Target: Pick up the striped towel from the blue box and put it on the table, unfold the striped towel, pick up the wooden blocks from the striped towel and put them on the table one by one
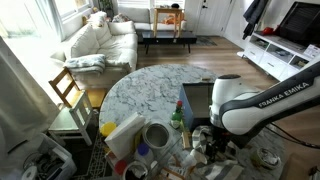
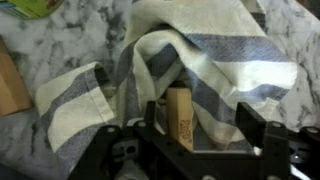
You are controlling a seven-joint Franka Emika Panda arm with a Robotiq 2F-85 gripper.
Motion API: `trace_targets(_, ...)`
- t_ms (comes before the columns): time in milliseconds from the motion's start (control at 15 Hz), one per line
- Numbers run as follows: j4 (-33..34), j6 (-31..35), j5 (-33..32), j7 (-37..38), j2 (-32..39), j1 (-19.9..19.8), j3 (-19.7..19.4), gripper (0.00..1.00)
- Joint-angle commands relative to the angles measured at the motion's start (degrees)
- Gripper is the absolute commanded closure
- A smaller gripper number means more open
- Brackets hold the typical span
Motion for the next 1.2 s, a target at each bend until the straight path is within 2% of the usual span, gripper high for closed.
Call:
trace_targets(0,-1.25,1.76,-1.88,2.06,-0.78,0.43,-0.63,0.22)
trace_targets(200,-1.28,2.2,-2.79,2.97,-0.93,0.5,-0.79,0.26)
trace_targets(267,-1.29,2.47,-3.06,3.33,-0.97,0.5,-0.86,0.31)
trace_targets(400,-1.35,3.35,-3.08,3.91,-1.09,0.47,-0.83,0.31)
trace_targets(467,-1.36,3.75,-3.06,4.14,-1.11,0.47,-0.82,0.35)
trace_targets(533,-1.36,4.19,-2.6,4.05,-1.16,0.38,-0.75,0.36)
trace_targets(600,-1.43,4.52,-2.73,4.36,-1.22,0.39,-0.83,0.41)
trace_targets(1000,-1.46,6.15,-2.28,5.25,-1.94,0.22,-1.0,0.54)
trace_targets(1067,-1.48,6.22,-2.39,5.55,-1.99,0.24,-1.08,0.62)
trace_targets(1133,-1.49,6.21,-2.41,5.68,-2.01,0.23,-1.12,0.62)
